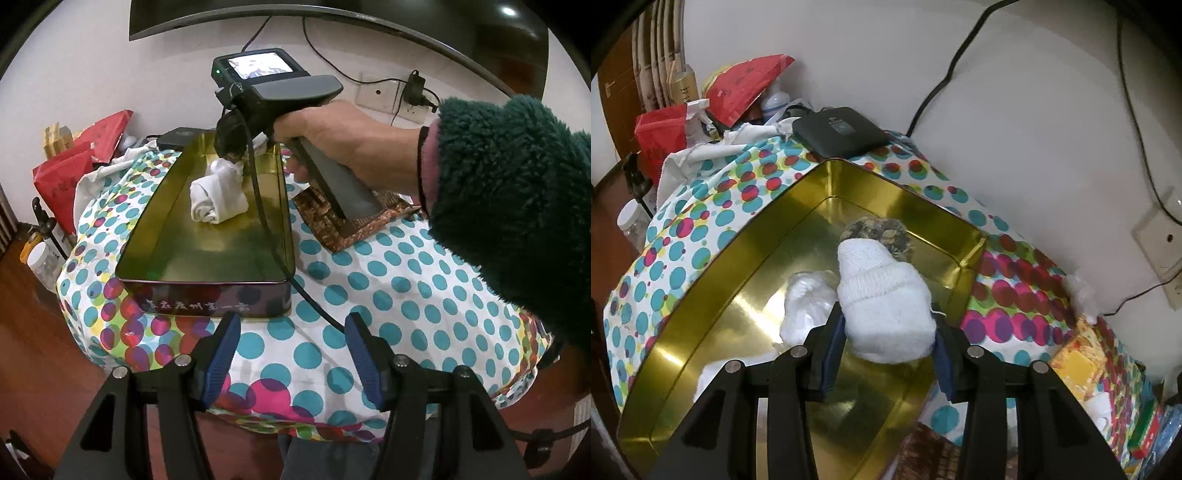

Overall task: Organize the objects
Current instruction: 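Carry the white sock into the gold tin and open the right tool, then grasp the brown-haired figurine with the right tool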

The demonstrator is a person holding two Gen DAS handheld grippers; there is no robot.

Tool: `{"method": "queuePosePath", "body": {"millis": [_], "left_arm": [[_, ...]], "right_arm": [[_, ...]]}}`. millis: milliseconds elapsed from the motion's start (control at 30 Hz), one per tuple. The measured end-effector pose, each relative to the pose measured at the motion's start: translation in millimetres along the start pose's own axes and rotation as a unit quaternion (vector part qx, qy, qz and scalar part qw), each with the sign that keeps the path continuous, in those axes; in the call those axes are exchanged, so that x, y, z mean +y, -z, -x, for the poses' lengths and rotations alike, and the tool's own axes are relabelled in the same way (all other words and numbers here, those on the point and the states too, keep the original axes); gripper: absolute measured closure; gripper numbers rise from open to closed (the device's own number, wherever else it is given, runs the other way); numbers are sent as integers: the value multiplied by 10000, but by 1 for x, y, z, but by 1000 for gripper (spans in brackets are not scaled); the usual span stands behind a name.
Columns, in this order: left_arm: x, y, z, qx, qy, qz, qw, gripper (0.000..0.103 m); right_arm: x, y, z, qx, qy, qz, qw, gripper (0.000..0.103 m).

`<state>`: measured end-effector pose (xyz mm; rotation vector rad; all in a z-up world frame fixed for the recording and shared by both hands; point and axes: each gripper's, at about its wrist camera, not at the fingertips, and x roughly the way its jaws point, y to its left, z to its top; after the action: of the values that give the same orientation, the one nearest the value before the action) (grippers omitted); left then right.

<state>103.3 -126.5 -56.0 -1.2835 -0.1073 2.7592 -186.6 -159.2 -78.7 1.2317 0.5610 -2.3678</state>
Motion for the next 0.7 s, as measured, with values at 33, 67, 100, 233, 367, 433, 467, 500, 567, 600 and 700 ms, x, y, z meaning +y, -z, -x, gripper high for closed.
{"method": "queuePosePath", "body": {"millis": [33, 67, 100, 233, 367, 433, 467, 500, 567, 600, 700], "left_arm": [[1, 0, -1, 13, -25, 18, 10000, 43], [2, 0, -1, 23, -49, 39, 10000, 43], [3, 0, -2, 35, -36, 54, 10000, 43], [6, 0, -4, 84, -60, 127, 9999, 43], [3, -2, -1, 25, -96, 96, 9999, 43], [0, -4, 0, 2, -117, 54, 9999, 43], [-1, -5, 0, -2, -99, 36, 9999, 43], [-4, -6, 1, -13, -79, -5, 10000, 43], [-11, -8, 1, -33, -79, -81, 9999, 43], [-14, -9, 1, -14, -59, -111, 9999, 43], [-25, -11, -1, 6, 32, -192, 9998, 43]], "right_arm": [[2, 0, -1, -20, -1, -3, 10000, 62], [3, 0, -2, -48, 13, -3, 10000, 61], [5, 0, -3, -105, -19, -18, 9999, 59], [1, 6, 4, -332, -97, -240, 9991, 34], [-10, 15, 27, -539, -320, -318, 9975, 34], [-22, 26, 50, -787, -397, -341, 9955, 34], [-29, 33, 61, -875, -410, -385, 9946, 34], [-39, 41, 71, -969, -432, -451, 9933, 33], [-60, 57, 89, -1106, -508, -614, 9907, 30], [-75, 69, 98, -1149, -464, -758, 9894, 30], [-119, 102, 111, -1170, -319, -1194, 9854, 30]]}}
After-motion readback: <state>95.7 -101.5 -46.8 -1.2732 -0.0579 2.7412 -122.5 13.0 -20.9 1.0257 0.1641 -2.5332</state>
